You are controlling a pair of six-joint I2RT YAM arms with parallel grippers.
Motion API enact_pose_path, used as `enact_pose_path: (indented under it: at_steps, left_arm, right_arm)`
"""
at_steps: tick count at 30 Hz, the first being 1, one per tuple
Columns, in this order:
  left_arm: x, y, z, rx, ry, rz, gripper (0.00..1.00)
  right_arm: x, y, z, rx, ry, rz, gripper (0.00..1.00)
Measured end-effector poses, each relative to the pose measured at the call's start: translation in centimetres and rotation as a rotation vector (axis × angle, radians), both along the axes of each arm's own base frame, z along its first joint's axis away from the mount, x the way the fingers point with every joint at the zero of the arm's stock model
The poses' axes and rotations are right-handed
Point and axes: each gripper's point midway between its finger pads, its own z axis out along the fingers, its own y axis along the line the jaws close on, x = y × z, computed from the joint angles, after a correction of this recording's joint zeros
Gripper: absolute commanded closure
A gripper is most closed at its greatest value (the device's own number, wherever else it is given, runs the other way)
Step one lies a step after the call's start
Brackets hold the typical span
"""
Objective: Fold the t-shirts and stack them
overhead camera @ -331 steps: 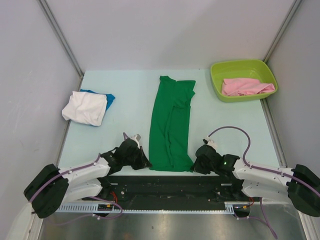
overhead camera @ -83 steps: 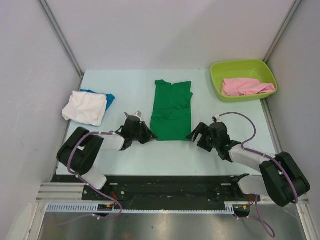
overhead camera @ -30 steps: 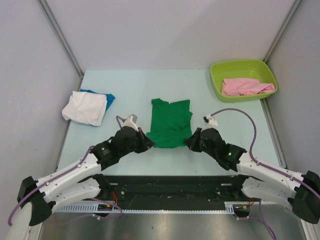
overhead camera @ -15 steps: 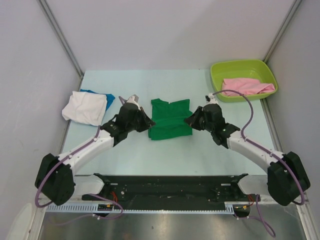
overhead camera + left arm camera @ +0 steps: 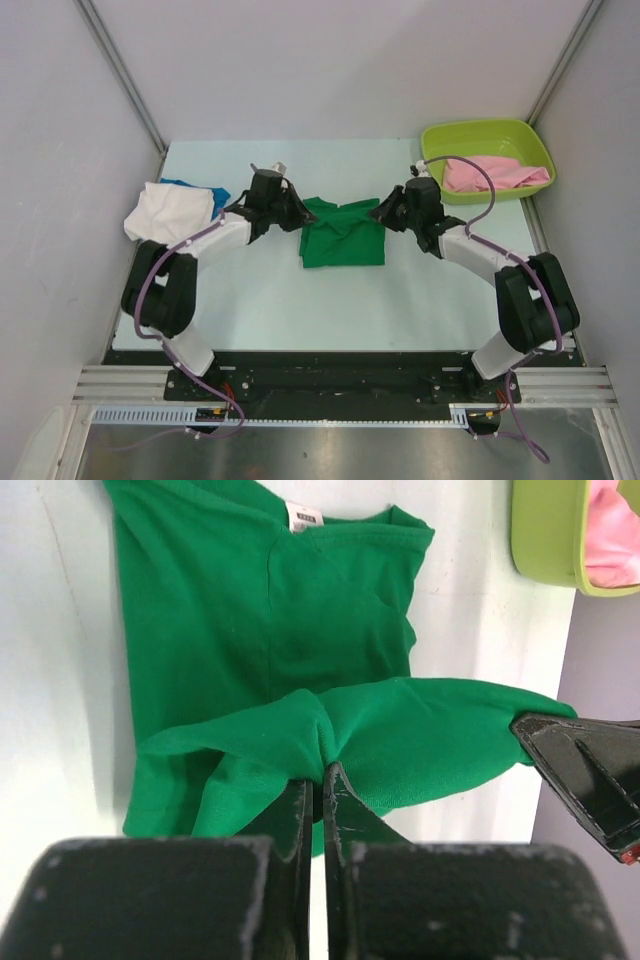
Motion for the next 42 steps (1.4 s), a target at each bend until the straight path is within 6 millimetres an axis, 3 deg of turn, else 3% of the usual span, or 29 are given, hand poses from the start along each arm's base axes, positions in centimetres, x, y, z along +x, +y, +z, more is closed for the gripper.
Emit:
enact_pose_path:
  at_steps: [7,8,10,11,12,13,14,17,20,23,26,31,33,36,40,42]
  left_arm:
    - [4.0,-0.9,-2.2,-0.016,0.038,-0.004,1.0]
    - [4.7,-0.8,-2.4,-0.02,0.041,0.0,0.99]
    - [6.4,-0.7,-2.9,-0.026,0.044,0.01,0.86]
    - [7.3,-0.5,-3.0,-0.031,0.043,0.016,0.67]
    - [8.0,-0.3,-3.1,-0.031,0.042,0.024,0.41]
    - [8.9,0.1,-3.3,-0.031,0.047,0.04,0.01]
    - [9.5,0.5,-3.4,-0.029,0.044,0.046,0.0]
    - [11.9,2.4,-2.9,-0.01,0.028,0.106,0.0]
    - [14.6,5.0,-0.8,0.011,-0.013,0.172,0.0]
    - [14.9,7.3,1.1,0.041,-0.059,0.223,0.0]
    - [11.2,8.0,1.4,0.07,-0.049,0.226,0.0]
    - [2.0,5.6,0.0,0.096,-0.008,0.136,0.0]
    - [-1.8,4.3,-1.3,0.093,0.022,0.088,0.0]
    - [-6.7,3.7,-3.8,0.065,0.073,0.064,0.0]
    - [-12.6,5.2,-7.2,-0.004,0.124,0.113,0.0]
    - [-14.5,6.1,-8.0,-0.025,0.132,0.145,0.0]
  right_arm:
    - [4.1,-0.8,-3.5,0.006,0.056,-0.026,1.0]
    - [4.7,-0.8,-4.0,0.006,0.065,-0.029,0.8]
    - [6.2,-0.6,-5.0,0.011,0.08,-0.029,0.47]
    - [6.9,-0.5,-5.6,0.012,0.088,-0.03,0.22]
    - [7.6,-0.4,-6.1,0.011,0.094,-0.03,0.13]
    - [8.4,-0.3,-6.4,0.011,0.093,-0.033,0.07]
    - [9.1,-0.3,-6.6,0.009,0.087,-0.035,0.01]
    - [10.9,-0.3,-6.5,0.004,0.056,-0.039,0.0]
    - [11.7,-1.1,-5.9,-0.029,0.022,-0.059,0.0]
    - [11.5,-2.3,-5.2,-0.113,0.001,-0.091,0.0]
    - [10.1,-2.9,-2.9,-0.221,-0.043,-0.115,0.0]
    - [5.3,-0.9,2.6,-0.363,-0.145,-0.078,0.0]
    - [3.3,0.2,3.9,-0.389,-0.168,-0.04,0.0]
    - [0.2,1.1,3.7,-0.442,-0.166,0.048,0.0]
    - [-4.0,2.0,0.7,-0.587,-0.117,0.196,0.0]
    - [-7.2,3.4,-0.7,-0.69,-0.109,0.308,0.0]
